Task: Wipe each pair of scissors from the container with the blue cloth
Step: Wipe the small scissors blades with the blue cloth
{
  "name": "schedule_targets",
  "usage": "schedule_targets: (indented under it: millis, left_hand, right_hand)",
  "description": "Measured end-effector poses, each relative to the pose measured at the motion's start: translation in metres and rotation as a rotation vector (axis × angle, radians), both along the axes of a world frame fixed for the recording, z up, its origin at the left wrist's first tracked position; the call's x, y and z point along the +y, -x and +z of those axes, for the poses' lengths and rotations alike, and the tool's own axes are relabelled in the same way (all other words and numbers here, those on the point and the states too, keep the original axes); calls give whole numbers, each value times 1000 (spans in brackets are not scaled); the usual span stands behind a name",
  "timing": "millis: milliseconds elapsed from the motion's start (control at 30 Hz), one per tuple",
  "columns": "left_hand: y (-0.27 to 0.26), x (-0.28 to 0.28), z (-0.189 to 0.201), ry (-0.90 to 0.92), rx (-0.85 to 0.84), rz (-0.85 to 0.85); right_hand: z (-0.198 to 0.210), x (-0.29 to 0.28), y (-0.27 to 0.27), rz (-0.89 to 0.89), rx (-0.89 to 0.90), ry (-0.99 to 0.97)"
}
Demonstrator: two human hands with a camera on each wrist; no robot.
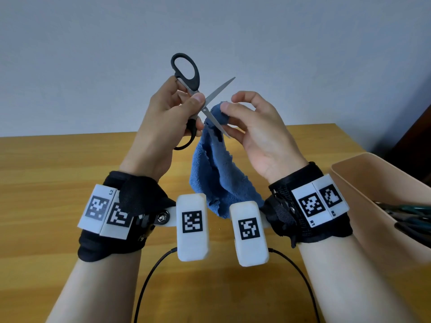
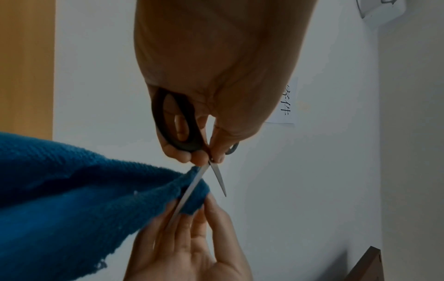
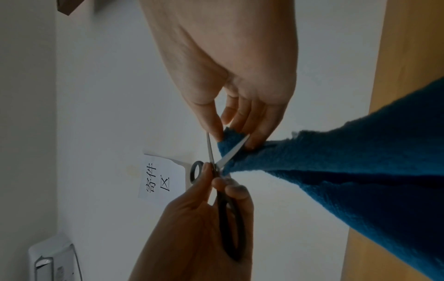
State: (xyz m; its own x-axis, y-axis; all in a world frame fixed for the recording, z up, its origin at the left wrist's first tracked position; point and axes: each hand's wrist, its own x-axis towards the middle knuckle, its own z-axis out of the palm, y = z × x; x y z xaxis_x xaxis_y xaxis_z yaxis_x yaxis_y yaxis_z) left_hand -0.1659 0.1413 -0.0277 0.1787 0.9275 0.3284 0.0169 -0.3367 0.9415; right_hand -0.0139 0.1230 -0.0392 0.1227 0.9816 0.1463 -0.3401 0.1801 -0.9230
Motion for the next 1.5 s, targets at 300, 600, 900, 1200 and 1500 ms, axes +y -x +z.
schedule_targets:
  millis: [300,600,900,1200,1500]
  left_hand:
    - [-1,2,-2,9,-17,32]
    - [-5,-2,1,-9,11,-36]
    - [0,1,-2,5,52,-15]
    - [-4,-2,1,-9,41,-33]
    - [-3,-2,0,9,47,-41]
  right_hand:
    - [3,-1,1,80,46,-24]
    - [-5,-1,6,82,-55,-47]
    - [-4,-1,2,106,-212,-23]
    - [-7,1,2,66,-195,-1]
    - [-5,-2,3,116,-190,-17]
